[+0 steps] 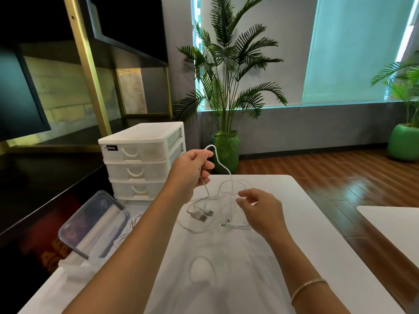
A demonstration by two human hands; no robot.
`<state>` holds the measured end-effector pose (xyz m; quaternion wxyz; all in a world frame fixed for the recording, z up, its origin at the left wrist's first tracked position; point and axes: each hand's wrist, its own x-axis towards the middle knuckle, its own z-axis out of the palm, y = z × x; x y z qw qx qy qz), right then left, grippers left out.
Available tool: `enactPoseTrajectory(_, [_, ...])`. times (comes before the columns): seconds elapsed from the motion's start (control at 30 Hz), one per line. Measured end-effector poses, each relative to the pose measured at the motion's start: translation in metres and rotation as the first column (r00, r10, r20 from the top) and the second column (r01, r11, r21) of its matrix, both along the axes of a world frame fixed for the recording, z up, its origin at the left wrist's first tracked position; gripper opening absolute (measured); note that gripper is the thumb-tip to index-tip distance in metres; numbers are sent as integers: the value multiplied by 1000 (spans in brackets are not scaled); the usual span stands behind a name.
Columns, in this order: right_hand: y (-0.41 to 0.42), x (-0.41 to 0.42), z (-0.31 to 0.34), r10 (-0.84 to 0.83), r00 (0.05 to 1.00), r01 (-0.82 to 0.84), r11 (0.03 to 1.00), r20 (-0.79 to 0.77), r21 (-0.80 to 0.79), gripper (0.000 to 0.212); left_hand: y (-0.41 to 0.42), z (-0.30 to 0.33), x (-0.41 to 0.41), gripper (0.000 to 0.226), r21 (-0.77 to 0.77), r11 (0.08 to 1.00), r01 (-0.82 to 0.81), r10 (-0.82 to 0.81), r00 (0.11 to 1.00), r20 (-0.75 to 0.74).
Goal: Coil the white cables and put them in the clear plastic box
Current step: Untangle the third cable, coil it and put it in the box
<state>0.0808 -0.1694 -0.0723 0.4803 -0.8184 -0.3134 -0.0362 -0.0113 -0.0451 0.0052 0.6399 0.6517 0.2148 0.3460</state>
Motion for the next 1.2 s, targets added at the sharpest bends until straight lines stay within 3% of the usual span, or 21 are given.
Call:
enactPoseTrajectory(0.13, [-1,-9,10,-12,1000,10,992,14,124,29,-12,5,-7,18,38,998,48,-48,999,-16])
enactPoseTrajectory(0.3, [-2,-12,19,-8,999,16,986,-44,165,43,-28,5,-14,20,147,981,124,-112,989,-92])
enactPoseTrajectory(0.53, [25,19,30,7,997,-12,998,-75,-58,63,-29,9,-23,20,236,947,218,-222,975,-7])
enactPoseTrajectory(0.63, [37,33,37,58,996,-68,986,-68,-149,54,-25,8,-27,22,246,934,260,-278,960,40])
enactPoseTrajectory(0.7, [40,37,38,74,995,-84,983,-63,-166,36,-20,7,-30,23,243,926,288,-311,948,60])
enactPoseTrajectory(0.77, [39,37,40,74,995,-79,993,-63,-84,22,-15,6,-33,23,240,922,303,-325,944,56])
enactPoseTrajectory(0.9, [36,26,62,106,989,-82,973,-104,215,23,-2,-1,-36,22,186,951,249,-266,961,74])
enactPoseTrajectory(1.2, [24,-10,135,288,945,-327,794,157,512,15,7,-13,-30,20,64,995,79,-81,996,43])
